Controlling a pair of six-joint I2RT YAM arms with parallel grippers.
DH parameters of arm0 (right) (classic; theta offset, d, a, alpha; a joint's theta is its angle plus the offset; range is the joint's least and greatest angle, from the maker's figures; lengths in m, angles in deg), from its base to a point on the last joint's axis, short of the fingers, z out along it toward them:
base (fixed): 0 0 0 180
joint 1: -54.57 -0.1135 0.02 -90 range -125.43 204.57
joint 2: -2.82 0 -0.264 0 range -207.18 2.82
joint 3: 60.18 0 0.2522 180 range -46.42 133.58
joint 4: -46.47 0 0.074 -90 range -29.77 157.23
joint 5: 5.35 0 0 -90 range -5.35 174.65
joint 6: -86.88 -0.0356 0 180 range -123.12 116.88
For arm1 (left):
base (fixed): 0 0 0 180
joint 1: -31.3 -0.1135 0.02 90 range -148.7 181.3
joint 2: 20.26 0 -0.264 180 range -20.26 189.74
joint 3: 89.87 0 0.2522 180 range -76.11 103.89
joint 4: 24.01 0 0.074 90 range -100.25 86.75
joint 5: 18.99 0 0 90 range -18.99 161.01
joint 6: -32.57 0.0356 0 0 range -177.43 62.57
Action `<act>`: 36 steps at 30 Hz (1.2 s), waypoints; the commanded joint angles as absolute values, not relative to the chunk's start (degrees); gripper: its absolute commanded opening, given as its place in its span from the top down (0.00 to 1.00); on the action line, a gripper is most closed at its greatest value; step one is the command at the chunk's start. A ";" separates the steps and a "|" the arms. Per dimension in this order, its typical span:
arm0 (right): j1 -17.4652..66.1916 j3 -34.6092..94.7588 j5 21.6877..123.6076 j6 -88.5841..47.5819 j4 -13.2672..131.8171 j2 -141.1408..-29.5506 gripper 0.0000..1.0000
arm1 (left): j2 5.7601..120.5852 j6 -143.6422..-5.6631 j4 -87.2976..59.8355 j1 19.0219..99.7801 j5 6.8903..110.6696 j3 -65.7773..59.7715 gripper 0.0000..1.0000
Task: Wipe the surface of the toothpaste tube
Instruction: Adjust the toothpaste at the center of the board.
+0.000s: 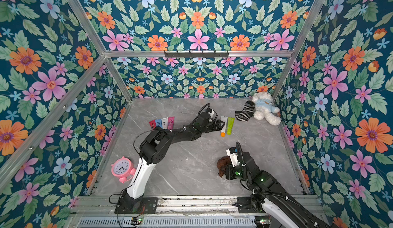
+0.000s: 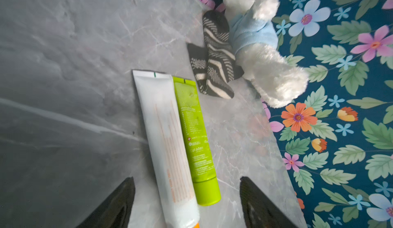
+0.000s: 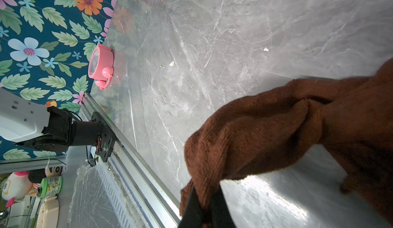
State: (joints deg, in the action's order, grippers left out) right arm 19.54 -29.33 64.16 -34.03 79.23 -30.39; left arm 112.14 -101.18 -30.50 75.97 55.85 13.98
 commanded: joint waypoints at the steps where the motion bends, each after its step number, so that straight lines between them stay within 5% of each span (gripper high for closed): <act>1: 19.50 -29.19 64.87 -34.01 78.43 -30.31 1.00 | 112.90 -102.06 -28.98 75.91 53.84 14.48 0.20; 36: 19.51 -29.23 64.78 -33.97 78.34 -30.22 1.00 | 115.47 -101.25 -31.73 76.92 50.80 17.81 0.21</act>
